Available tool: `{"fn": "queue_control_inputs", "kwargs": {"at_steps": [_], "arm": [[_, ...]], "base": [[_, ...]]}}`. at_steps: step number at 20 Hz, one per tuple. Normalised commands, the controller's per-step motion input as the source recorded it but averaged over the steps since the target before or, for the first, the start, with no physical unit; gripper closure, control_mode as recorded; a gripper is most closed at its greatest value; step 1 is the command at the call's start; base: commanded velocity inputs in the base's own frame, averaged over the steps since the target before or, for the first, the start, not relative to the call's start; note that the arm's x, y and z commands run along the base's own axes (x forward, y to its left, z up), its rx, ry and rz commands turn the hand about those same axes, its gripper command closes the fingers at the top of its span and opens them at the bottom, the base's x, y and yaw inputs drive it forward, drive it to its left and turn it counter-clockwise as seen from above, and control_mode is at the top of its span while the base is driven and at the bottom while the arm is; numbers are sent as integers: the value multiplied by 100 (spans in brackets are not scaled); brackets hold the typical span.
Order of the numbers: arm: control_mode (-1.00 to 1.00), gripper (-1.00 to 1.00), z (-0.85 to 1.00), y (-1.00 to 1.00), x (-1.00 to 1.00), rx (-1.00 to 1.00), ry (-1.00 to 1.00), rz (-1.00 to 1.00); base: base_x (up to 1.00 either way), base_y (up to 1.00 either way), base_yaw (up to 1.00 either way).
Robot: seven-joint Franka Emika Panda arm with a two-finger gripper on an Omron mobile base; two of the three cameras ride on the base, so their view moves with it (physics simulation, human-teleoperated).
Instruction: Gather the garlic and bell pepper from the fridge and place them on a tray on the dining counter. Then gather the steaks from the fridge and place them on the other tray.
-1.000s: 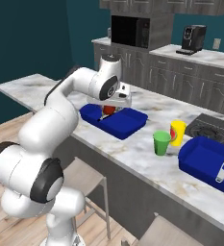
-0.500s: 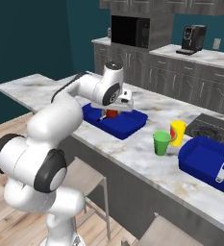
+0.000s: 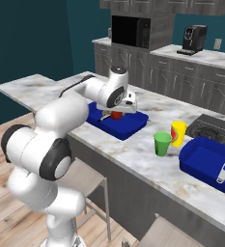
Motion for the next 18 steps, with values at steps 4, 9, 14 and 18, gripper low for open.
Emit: {"fn": "queue_control_inputs", "kwargs": {"at_steps": [4, 9, 14, 18], "arm": [[-100, 100, -22, -3, 27, 0, 0, 0], [-100, 100, -22, -9, 28, 0, 0, 0], [-100, 100, -19, -10, 26, 0, 0, 0], [-100, 100, -18, -3, 29, 0, 0, 0]], "base": [[0, 0, 0], [0, 0, 0], [0, 0, 0], [0, 0, 0]]}}
